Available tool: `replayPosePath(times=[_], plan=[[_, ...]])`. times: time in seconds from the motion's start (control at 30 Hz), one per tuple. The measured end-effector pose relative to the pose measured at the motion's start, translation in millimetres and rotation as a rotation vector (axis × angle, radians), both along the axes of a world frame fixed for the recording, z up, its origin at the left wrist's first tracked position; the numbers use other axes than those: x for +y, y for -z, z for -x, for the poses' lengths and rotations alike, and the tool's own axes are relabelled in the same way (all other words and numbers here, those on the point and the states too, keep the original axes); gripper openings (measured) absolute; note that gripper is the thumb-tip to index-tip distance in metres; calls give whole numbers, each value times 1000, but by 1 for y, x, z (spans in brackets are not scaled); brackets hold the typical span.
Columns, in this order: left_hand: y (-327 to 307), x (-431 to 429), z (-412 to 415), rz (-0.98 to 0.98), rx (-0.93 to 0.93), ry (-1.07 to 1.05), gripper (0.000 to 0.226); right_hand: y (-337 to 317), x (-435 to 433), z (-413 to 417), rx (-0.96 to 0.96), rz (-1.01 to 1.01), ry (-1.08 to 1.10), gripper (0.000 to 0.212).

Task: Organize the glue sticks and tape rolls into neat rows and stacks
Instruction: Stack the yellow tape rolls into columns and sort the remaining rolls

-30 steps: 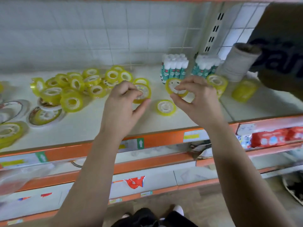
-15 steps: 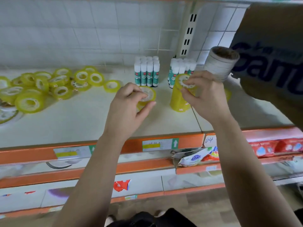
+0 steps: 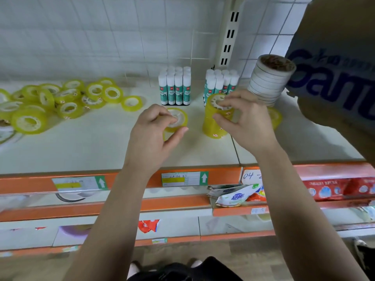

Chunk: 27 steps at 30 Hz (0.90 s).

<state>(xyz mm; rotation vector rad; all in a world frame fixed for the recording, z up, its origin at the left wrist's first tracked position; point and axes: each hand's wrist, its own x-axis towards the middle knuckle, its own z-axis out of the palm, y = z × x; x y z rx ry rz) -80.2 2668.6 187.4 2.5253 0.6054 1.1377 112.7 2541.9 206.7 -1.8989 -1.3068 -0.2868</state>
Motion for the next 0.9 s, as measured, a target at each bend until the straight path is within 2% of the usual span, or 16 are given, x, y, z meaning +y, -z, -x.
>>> replayPosePath(times=[0.9], plan=[[-3,-4,-9,-43,-23,15,38,3,-6,-6,-41,-15,-44,37]])
